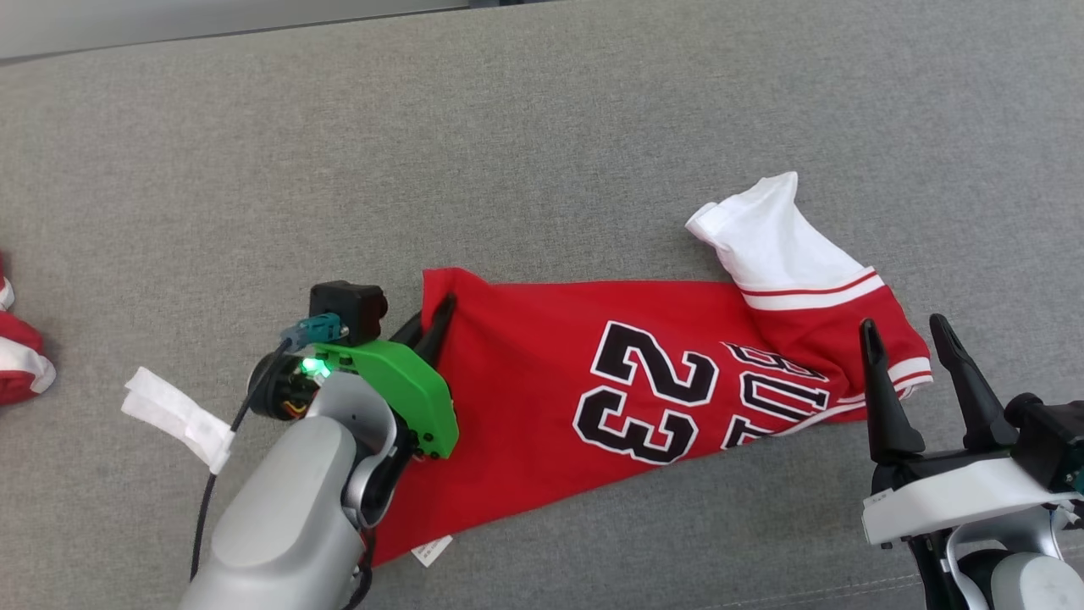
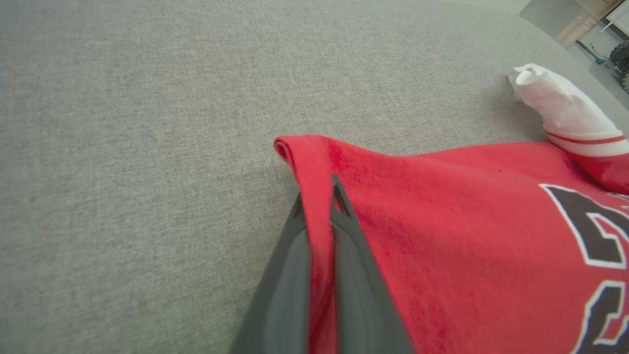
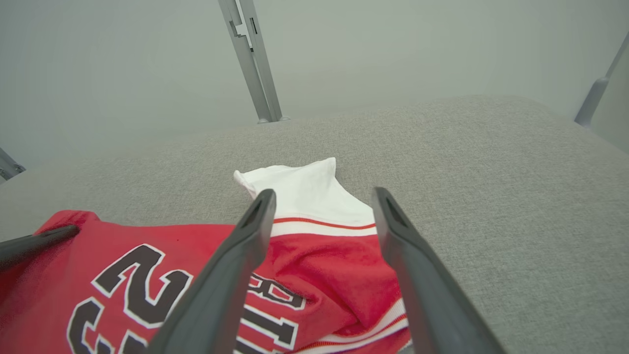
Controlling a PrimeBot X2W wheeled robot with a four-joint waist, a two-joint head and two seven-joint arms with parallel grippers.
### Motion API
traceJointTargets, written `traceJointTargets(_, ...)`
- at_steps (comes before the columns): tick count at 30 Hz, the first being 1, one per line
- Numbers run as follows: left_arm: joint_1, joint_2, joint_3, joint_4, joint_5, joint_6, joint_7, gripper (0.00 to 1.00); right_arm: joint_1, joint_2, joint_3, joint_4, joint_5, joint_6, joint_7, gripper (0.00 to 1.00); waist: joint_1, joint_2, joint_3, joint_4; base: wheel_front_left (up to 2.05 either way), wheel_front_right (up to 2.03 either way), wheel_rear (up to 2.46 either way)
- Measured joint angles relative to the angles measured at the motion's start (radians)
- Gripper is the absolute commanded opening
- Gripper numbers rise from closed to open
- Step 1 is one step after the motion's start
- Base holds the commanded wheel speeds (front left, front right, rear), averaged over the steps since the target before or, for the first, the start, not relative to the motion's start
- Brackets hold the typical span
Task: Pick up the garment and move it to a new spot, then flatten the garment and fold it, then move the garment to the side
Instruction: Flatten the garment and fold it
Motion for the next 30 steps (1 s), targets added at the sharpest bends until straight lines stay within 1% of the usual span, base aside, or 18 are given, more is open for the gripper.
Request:
traceJointTargets(2,-0.019,0.012,0.01,-0.007,0.006,0.002,-0.042,0.0,-0.001,0.0,-0.004,0.003,0.001,0.0,-0.004,1.0,0.0,0.0,-0.006,0.0,0.0,0.0,0.0)
traceJointTargets(5,-0.069,0.047,0.025,-0.039,0.059,0.035,-0.12,0.0,-0.005,0.001,-0.012,0.007,0.002,0.0,-0.004,1.0,0.0,0.0,-0.014,0.005,0.0,0.0,0.0)
traceJointTargets(7,-0.105,0.068,0.03,-0.068,0.095,0.055,-0.151,0.0,-0.009,0.001,-0.016,0.008,0.002,0.0,-0.004,1.0,0.0,0.0,-0.019,0.012,0.0,0.0,0.0)
traceJointTargets(9,-0.124,0.083,0.035,-0.107,0.107,0.068,-0.16,0.0,-0.009,0.001,-0.023,0.007,0.002,0.0,-0.004,1.0,0.0,0.0,-0.024,0.023,0.0,0.0,0.0)
traceJointTargets(11,-0.115,0.101,0.032,-0.135,0.113,0.083,-0.131,0.0,-0.009,0.001,-0.024,0.006,0.002,0.0,-0.004,1.0,0.0,0.0,-0.028,0.033,0.0,0.0,0.0)
traceJointTargets(13,-0.07,0.127,0.025,-0.17,0.113,0.099,-0.094,0.0,-0.009,0.002,-0.023,0.005,0.002,0.0,-0.001,1.0,0.0,0.0,-0.032,0.043,0.0,0.0,0.0)
traceJointTargets(17,0.133,0.152,0.025,-0.218,0.07,0.138,-0.039,0.0,-0.007,0.003,-0.015,0.007,0.007,0.0,0.001,1.0,0.0,0.0,-0.035,0.06,0.0,0.0,0.0)
traceJointTargets(20,0.285,0.15,0.03,-0.248,0.031,0.174,-0.055,0.0,-0.007,0.003,-0.016,0.01,0.008,0.0,0.001,1.0,0.0,0.0,-0.029,0.074,0.0,0.0,0.0)
traceJointTargets(24,0.354,0.13,0.032,-0.254,0.018,0.193,-0.105,0.0,-0.007,0.003,-0.022,0.01,0.008,0.0,0.001,1.0,0.0,0.0,-0.027,0.092,0.0,0.0,0.0)
traceJointTargets(25,0.362,0.126,0.031,-0.254,0.018,0.193,-0.116,0.13,-0.007,0.003,-0.022,0.009,0.007,0.0,0.001,1.0,0.0,0.0,-0.028,0.097,0.0,0.0,0.0)
traceJointTargets(26,0.369,0.118,0.038,-0.256,0.018,0.199,-0.149,0.81,-0.007,0.003,-0.023,0.006,0.005,0.0,0.002,1.0,0.0,0.0,-0.029,0.101,0.0,0.0,0.0)
traceJointTargets(27,0.371,0.112,0.04,-0.259,0.025,0.205,-0.182,1.0,-0.007,0.003,-0.023,0.003,0.002,0.0,0.002,1.0,0.0,0.0,-0.031,0.104,0.0,0.0,0.0)
traceJointTargets(29,0.371,0.105,0.051,-0.268,0.032,0.216,-0.234,1.0,-0.007,0.003,-0.023,0.001,-0.002,0.0,0.003,1.0,0.0,0.0,-0.035,0.108,0.0,0.0,0.0)
traceJointTargets(30,0.371,0.102,0.066,-0.281,0.047,0.23,-0.27,1.0,-0.008,0.002,-0.022,-0.005,-0.005,0.0,0.006,1.0,0.0,0.0,-0.039,0.11,0.0,0.0,0.0)
